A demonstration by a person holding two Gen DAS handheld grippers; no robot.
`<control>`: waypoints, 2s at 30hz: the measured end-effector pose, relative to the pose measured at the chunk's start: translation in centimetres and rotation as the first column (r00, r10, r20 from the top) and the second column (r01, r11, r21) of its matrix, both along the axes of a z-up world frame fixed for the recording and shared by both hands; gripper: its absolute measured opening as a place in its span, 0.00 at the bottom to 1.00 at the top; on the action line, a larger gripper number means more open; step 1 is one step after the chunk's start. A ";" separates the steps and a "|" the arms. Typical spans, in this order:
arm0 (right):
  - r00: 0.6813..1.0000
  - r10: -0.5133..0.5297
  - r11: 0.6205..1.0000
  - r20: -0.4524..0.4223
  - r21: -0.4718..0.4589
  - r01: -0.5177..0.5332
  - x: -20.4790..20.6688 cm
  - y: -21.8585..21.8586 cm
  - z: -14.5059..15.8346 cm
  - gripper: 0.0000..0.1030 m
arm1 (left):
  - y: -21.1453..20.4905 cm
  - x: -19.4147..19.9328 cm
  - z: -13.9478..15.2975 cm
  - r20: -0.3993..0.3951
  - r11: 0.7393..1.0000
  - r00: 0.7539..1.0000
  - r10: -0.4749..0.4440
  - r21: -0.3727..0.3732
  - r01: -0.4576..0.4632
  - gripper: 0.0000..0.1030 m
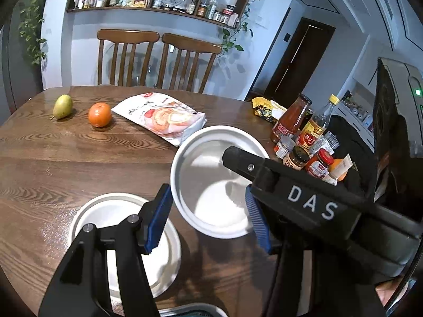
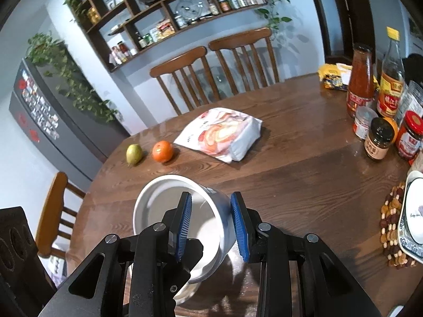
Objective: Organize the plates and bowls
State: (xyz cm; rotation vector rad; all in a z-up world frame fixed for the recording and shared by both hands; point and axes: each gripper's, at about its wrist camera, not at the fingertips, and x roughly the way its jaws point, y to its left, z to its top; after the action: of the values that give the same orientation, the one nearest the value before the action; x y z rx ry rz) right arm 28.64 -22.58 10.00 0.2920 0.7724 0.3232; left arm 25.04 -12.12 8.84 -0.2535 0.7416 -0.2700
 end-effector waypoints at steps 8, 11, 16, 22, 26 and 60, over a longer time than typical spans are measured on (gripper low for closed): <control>0.999 0.048 0.998 0.004 -0.028 -0.048 -0.8 1.9 0.1 0.33 | 1.2 -1.4 -0.1 -0.013 0.999 0.999 0.047 0.002 -0.047 0.53; 0.998 0.069 0.997 -0.003 -0.039 -0.069 -0.9 2.8 -0.1 0.33 | 1.9 -1.4 -0.3 -0.042 0.998 0.997 0.065 -0.004 -0.065 0.53; 0.994 0.111 0.992 -0.015 -0.064 -0.111 -1.1 4.3 -0.5 0.33 | 3.2 -1.9 -0.6 -0.068 0.996 0.994 0.085 -0.009 -0.086 0.53; 0.987 0.146 0.986 -0.068 -0.077 -0.151 -0.7 6.1 -1.5 0.33 | 4.7 -1.9 -1.5 -0.115 0.994 0.987 0.110 0.013 -0.109 0.53; 0.980 0.166 0.981 -0.109 -0.087 -0.175 -0.4 7.2 -2.5 0.33 | 5.6 -1.7 -2.3 -0.157 0.992 0.980 0.124 0.010 -0.124 0.53; 0.928 0.166 0.967 -0.334 -0.130 -0.220 1.7 9.9 -7.5 0.34 | 7.9 -0.1 -6.5 -0.379 0.994 0.920 0.099 -0.011 -0.111 0.53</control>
State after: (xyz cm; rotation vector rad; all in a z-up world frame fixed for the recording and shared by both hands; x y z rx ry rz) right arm 30.37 -12.73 2.49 0.1111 1.1487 0.4009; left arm 24.91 -4.23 2.35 -0.3819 1.1037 -0.1304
